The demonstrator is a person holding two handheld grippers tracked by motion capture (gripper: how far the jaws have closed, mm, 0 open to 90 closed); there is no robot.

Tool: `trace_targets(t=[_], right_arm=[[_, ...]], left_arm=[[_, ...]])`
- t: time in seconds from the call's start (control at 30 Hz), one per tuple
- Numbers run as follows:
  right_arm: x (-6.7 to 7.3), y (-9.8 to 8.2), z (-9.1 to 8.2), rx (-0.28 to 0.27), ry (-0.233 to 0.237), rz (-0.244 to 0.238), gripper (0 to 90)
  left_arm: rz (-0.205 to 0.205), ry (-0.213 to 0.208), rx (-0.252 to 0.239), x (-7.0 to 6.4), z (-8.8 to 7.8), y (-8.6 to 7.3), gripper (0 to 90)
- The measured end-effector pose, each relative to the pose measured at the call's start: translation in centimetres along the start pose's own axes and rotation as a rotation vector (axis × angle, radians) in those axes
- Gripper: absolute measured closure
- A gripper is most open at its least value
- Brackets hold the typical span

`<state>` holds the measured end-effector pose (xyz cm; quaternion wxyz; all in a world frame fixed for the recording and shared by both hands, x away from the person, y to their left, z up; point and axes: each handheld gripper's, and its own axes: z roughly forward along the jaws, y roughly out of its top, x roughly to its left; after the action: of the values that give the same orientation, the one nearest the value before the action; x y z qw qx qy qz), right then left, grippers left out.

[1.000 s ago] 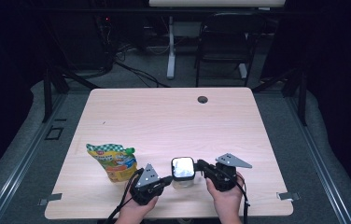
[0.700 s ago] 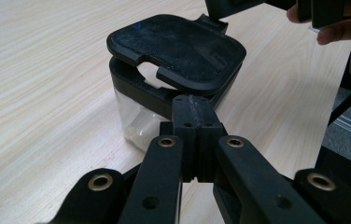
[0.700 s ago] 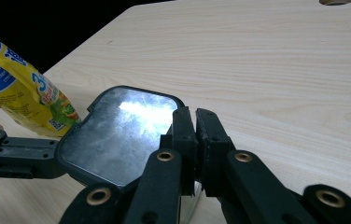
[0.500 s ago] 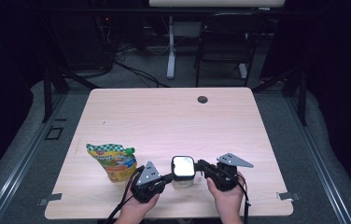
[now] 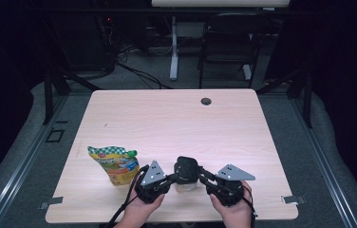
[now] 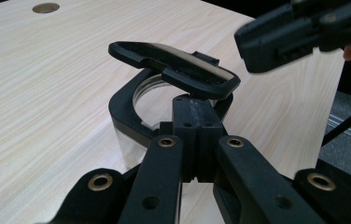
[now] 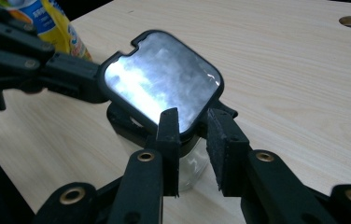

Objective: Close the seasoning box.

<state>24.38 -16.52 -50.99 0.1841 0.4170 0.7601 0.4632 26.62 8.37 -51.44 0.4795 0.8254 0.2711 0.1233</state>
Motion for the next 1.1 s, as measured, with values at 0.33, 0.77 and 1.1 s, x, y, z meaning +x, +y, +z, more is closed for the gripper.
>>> trace_targets(t=[0.33,0.77,1.1], right_arm=[[1.1,-0.6,0.2,0.023,0.009,-0.053,66.6],[1.8,-0.4,1.7,-0.034,-0.055,-0.075,55.3],[1.8,-0.4,1.4,-0.045,-0.056,-0.076,57.5]], left_arm=[[0.013,-0.009,-0.007,-0.5,0.2,1.6,90.0],[0.015,-0.009,-0.010,-0.7,0.6,1.5,90.0],[0.006,-0.001,0.029,-0.5,1.8,0.1,90.0]])
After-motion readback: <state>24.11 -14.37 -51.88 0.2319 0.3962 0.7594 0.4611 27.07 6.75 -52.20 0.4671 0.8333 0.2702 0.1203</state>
